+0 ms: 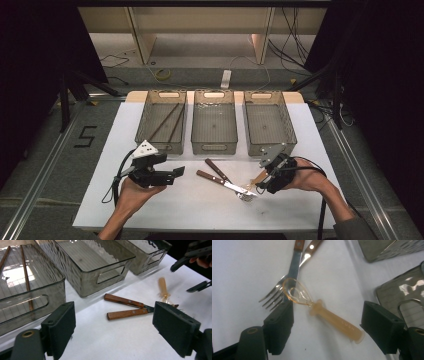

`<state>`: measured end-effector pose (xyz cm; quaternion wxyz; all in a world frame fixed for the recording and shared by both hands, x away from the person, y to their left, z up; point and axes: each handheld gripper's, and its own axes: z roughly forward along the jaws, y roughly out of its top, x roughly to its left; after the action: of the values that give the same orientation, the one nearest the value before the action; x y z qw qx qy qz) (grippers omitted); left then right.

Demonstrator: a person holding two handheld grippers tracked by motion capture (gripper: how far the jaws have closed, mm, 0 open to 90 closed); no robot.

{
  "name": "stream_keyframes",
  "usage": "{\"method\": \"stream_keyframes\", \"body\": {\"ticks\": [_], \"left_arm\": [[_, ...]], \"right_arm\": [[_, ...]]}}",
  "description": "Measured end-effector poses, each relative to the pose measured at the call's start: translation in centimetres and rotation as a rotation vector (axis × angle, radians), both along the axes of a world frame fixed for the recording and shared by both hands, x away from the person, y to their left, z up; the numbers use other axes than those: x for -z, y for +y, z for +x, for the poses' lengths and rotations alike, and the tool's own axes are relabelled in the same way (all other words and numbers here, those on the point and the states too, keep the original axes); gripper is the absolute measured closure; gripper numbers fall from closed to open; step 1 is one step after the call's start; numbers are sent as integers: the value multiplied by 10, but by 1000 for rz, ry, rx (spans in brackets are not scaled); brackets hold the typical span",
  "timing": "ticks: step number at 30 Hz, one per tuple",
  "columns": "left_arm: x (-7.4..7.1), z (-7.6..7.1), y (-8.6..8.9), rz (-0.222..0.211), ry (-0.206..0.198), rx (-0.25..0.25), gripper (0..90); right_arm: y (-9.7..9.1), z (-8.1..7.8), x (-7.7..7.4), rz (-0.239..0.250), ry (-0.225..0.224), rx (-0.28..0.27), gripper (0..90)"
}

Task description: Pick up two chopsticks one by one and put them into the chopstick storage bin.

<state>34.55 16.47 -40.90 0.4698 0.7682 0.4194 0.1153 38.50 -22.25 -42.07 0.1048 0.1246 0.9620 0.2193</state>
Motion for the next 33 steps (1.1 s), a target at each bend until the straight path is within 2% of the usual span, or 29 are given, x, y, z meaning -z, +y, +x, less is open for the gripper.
{"method": "stream_keyframes", "body": {"ticks": [5, 7, 19, 22, 33], "left_arm": [[3, -4, 0, 10, 11, 4, 182], [4, -4, 0, 17, 12, 3, 182], [5, -8, 3, 10, 19, -4, 182], [6, -8, 3, 8, 19, -5, 182], [7, -8, 3, 13, 23, -2, 182]], "right_arm": [[7, 2, 8, -65, 4, -37, 287], [9, 3, 10, -66, 6, -51, 303], [21, 3, 25, -168, -4, -99, 340], [23, 3, 27, -172, -17, -107, 349], [27, 9, 36, -193, 8, -126, 403]]}}
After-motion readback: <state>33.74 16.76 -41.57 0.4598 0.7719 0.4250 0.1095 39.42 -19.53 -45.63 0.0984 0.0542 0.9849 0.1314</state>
